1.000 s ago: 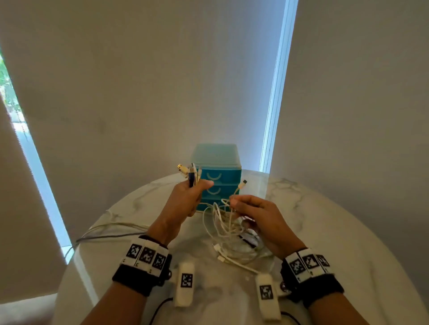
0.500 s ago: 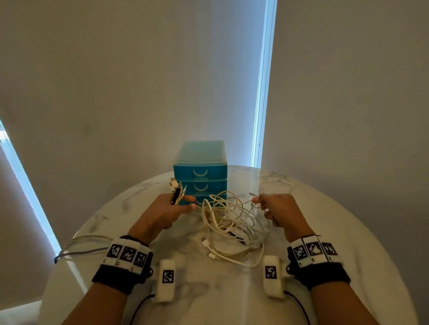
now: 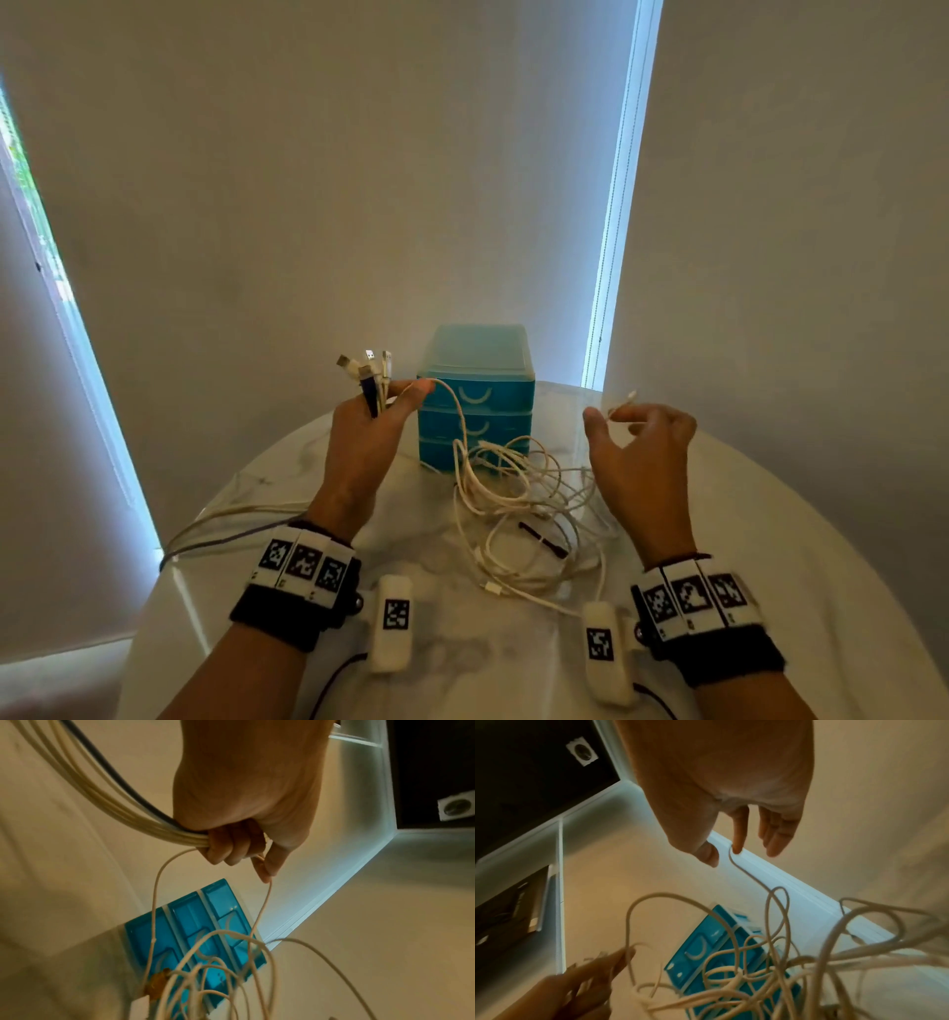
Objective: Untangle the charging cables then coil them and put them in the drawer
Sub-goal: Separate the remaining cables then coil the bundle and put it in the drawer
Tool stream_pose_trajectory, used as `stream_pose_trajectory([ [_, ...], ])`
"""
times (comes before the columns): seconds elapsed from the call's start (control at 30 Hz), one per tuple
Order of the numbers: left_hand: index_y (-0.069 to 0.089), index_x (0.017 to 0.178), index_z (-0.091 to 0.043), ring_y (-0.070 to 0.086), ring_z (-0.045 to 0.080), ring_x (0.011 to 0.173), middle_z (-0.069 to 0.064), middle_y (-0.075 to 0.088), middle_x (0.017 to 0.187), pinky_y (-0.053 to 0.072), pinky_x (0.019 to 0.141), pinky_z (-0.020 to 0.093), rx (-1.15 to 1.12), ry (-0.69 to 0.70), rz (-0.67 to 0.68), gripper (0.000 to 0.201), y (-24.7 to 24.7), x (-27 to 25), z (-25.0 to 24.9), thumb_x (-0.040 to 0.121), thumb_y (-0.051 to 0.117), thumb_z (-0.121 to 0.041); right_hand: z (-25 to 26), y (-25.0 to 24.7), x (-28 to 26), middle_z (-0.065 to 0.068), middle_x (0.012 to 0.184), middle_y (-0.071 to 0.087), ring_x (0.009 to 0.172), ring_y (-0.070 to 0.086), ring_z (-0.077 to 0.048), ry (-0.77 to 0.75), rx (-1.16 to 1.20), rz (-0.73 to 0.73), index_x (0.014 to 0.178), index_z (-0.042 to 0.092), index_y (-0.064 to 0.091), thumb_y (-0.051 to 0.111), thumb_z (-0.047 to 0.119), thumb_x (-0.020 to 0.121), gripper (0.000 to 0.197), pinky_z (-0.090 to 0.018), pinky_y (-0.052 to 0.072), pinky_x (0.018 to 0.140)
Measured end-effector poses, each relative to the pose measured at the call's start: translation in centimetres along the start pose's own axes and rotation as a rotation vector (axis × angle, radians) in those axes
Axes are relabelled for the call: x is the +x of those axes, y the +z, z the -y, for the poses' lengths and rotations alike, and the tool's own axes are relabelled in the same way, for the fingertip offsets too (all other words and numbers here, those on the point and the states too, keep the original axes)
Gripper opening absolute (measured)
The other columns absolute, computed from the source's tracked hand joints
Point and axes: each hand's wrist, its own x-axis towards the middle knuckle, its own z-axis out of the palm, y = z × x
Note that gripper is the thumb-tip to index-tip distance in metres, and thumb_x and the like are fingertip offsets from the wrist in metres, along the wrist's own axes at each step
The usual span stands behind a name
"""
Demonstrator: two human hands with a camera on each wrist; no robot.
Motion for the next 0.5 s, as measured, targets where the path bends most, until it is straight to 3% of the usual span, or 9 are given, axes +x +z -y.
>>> stream_pose_trajectory([
  [0.03,0.084,0.107,-0.026,0.041,0.021,0.056,-0.018,0.034,0.059,0.050,0.060,0.043,-0.063,-0.005,0.014,0.033,-0.1,0.0,-0.1,0.088,0.081,-0.053,0.7,0.2,-0.5,0.000,0.134,0.037,0.124,0.056,-0.027,-0.047,0.029,-0.050,0.122,0.011,0.059,0.081,0.039,0.094,0.046,-0.030,0.048,0.103],
  [0.1,0.085,0.108,-0.028,0.027,0.015,0.056,-0.009,0.032,0.062,0.025,0.053,0.033,-0.127,0.001,0.070,0.030,-0.2,0.0,0.0,0.090,0.079,-0.052,1.8,0.7,-1.5,-0.002,0.137,0.038,0.123,0.054,-0.025,-0.136,0.080,-0.125,0.127,0.011,0.051,0.088,0.034,0.088,0.059,-0.021,0.044,0.097],
  [0.13,0.085,0.109,-0.029,0.025,0.014,0.055,-0.007,0.033,0.059,0.022,0.053,0.033,-0.132,0.007,0.106,0.029,-0.2,-0.1,-0.1,0.091,0.077,-0.051,2.2,1.0,-1.8,-0.003,0.142,0.038,0.127,0.051,-0.024,-0.170,0.092,-0.137,0.133,0.012,0.048,0.091,0.033,0.085,0.068,-0.022,0.044,0.100],
  [0.2,0.084,0.112,-0.031,0.025,0.013,0.055,-0.011,0.037,0.057,0.021,0.053,0.033,-0.136,0.027,0.159,0.027,0.1,-0.5,-0.5,0.094,0.075,-0.050,2.5,1.5,-2.2,-0.002,0.159,0.032,0.145,0.038,-0.024,-0.195,0.041,-0.082,0.149,0.016,0.041,0.090,0.039,0.085,0.085,-0.032,0.040,0.115],
  [0.27,0.083,0.115,-0.029,0.026,0.012,0.055,-0.011,0.039,0.057,0.023,0.050,0.029,-0.168,0.056,0.153,0.030,0.2,-0.7,-0.7,0.095,0.074,-0.049,2.7,1.7,-2.5,0.001,0.175,0.016,0.160,0.018,-0.023,-0.145,-0.094,0.086,0.163,0.016,0.034,0.082,0.053,0.090,0.095,-0.044,0.029,0.127],
  [0.37,0.081,0.121,-0.025,0.026,0.010,0.050,-0.006,0.034,0.057,0.026,0.044,0.023,-0.264,0.082,0.103,0.032,0.0,-0.6,-1.0,0.097,0.072,-0.045,2.5,1.6,-2.4,-0.001,0.181,-0.001,0.166,0.002,-0.026,-0.023,-0.231,0.260,0.170,0.008,0.020,0.065,0.067,0.096,0.105,-0.053,0.018,0.132],
  [0.43,0.081,0.121,-0.024,0.025,0.010,0.049,-0.007,0.032,0.056,0.026,0.044,0.023,-0.323,0.072,0.103,0.033,-0.2,-0.5,-1.3,0.096,0.072,-0.043,2.6,1.4,-2.4,-0.003,0.181,0.004,0.166,0.007,-0.027,-0.052,-0.227,0.233,0.170,0.010,0.024,0.063,0.067,0.097,0.101,-0.051,0.020,0.131],
  [0.5,0.081,0.122,-0.025,0.022,0.011,0.051,-0.005,0.029,0.057,0.023,0.045,0.024,-0.329,0.066,0.153,0.034,-0.4,-0.6,-1.5,0.095,0.072,-0.043,3.0,1.4,-2.8,0.000,0.172,0.036,0.157,0.034,-0.021,-0.175,-0.079,0.197,0.160,0.021,0.048,0.071,0.055,0.098,0.075,-0.043,0.037,0.125],
])
